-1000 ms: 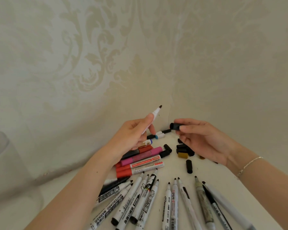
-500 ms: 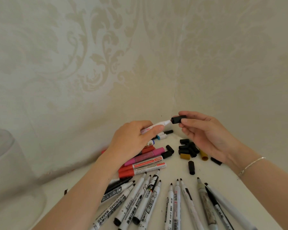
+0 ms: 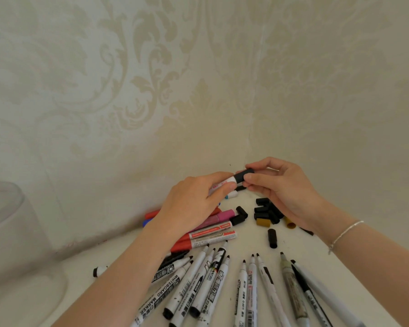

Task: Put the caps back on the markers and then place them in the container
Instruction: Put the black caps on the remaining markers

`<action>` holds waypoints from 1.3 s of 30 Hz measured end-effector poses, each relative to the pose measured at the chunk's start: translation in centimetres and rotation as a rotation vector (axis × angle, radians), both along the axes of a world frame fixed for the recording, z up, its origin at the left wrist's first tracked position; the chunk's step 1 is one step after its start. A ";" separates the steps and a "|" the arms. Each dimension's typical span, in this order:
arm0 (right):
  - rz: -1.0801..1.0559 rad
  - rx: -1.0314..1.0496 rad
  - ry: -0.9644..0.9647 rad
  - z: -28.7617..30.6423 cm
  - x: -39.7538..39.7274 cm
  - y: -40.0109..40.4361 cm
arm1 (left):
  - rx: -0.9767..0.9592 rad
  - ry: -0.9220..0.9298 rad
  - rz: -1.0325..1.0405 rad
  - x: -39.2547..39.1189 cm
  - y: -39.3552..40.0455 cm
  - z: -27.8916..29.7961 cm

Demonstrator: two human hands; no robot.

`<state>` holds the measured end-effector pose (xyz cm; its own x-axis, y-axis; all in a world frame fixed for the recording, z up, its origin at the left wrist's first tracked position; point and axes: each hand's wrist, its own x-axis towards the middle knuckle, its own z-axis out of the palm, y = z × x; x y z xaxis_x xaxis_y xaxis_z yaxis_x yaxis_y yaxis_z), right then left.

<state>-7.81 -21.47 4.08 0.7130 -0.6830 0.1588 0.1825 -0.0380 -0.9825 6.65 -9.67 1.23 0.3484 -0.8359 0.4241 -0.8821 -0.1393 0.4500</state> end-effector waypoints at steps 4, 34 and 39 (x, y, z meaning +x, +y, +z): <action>-0.001 0.000 0.000 0.3 -0.1 0.1 | -0.067 0.078 -0.018 -0.2 -0.3 -0.4; 0.062 -1.372 0.976 -6.7 3.2 -1.5 | -0.068 0.257 0.153 2.3 0.3 0.4; 0.151 -1.497 0.970 -6.6 3.3 -1.7 | -0.075 0.293 0.135 2.1 0.3 0.6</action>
<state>-4.50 -23.14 -2.47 0.9553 -0.2917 0.0477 -0.2954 -0.9475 0.1222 8.79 -9.34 1.79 0.5704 -0.7439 0.3482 -0.6894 -0.2031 0.6953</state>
